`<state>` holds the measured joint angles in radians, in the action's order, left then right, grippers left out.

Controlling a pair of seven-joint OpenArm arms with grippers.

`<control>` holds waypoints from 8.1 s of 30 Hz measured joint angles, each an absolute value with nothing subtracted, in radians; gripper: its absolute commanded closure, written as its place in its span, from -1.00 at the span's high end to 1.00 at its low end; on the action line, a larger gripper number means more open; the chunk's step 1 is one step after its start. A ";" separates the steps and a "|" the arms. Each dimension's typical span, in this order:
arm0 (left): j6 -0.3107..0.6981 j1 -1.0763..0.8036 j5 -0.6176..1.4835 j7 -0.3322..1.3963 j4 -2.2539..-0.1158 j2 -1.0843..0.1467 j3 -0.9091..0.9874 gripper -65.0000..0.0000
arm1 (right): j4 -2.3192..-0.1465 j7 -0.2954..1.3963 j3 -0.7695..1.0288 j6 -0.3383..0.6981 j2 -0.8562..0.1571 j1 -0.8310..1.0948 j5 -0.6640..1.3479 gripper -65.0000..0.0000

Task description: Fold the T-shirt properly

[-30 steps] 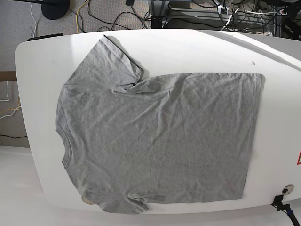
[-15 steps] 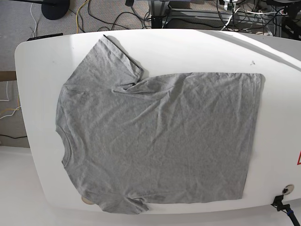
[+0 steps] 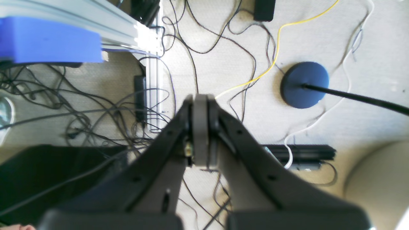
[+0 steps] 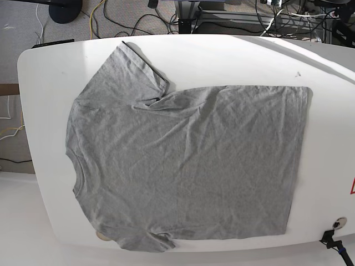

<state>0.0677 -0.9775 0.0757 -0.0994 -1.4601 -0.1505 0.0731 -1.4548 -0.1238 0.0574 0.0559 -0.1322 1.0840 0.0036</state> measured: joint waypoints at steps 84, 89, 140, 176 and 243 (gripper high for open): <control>0.098 -0.717 0.521 0.213 -1.943 -0.228 0.339 0.23 | -1.948 0.458 0.323 0.052 -0.130 0.780 0.970 0.22; 0.097 -0.715 0.521 0.214 -1.942 -0.228 0.340 0.23 | -1.937 0.472 0.319 0.052 -0.127 0.782 0.974 0.22; 0.205 -0.465 0.524 0.529 -1.878 -0.203 0.426 0.25 | -1.809 0.528 0.229 0.044 -0.089 0.671 0.970 -1.00; 0.218 -0.367 0.522 0.507 -1.555 -0.206 0.447 0.23 | -1.805 0.528 0.227 0.045 -0.103 0.671 0.970 -1.00; 0.208 -0.653 0.521 0.537 -1.839 -0.178 0.417 -1.00 | -1.969 0.531 0.307 0.131 -0.099 0.879 0.998 -1.00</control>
